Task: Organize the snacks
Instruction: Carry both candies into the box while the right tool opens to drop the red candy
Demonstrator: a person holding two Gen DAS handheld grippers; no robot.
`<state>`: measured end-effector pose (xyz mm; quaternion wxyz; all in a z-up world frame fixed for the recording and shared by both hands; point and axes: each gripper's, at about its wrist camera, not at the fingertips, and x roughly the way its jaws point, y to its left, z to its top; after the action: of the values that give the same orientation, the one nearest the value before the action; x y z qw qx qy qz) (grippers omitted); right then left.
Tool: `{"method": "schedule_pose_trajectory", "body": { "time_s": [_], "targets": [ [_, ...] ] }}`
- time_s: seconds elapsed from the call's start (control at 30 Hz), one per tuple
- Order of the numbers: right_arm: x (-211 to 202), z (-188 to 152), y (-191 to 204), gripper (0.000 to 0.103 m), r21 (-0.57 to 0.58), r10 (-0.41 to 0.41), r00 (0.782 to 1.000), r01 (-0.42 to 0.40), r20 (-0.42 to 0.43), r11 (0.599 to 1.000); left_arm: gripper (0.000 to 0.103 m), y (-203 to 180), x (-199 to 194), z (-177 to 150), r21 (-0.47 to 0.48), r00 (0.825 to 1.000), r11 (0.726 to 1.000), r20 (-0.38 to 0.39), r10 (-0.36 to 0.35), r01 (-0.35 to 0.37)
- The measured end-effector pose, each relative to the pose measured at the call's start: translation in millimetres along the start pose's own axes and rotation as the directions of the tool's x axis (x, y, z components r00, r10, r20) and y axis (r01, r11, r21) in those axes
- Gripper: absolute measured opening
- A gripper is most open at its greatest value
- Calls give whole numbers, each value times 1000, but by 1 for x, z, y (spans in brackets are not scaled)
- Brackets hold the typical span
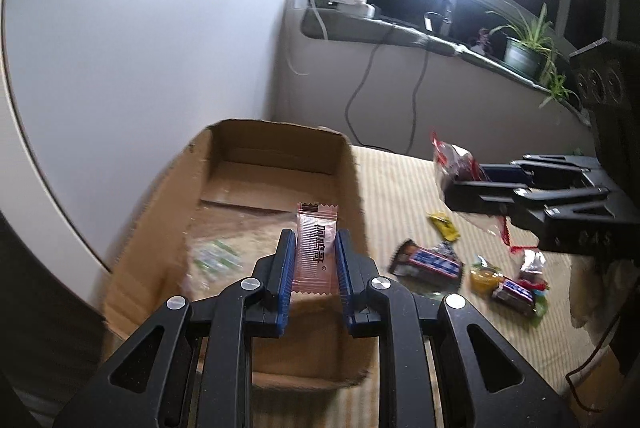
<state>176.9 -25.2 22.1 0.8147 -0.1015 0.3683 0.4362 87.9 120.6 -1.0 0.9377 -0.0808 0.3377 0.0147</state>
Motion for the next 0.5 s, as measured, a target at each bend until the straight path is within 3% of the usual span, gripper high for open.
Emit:
{"method": "schedule_pose_trajectory", "body": {
  "time_s": [0.5],
  "targets": [
    [86,58,11,37,5,16,999,-16,-51,1000,19,31,30,26,-18,998,998,-17,52,-52]
  ]
}}
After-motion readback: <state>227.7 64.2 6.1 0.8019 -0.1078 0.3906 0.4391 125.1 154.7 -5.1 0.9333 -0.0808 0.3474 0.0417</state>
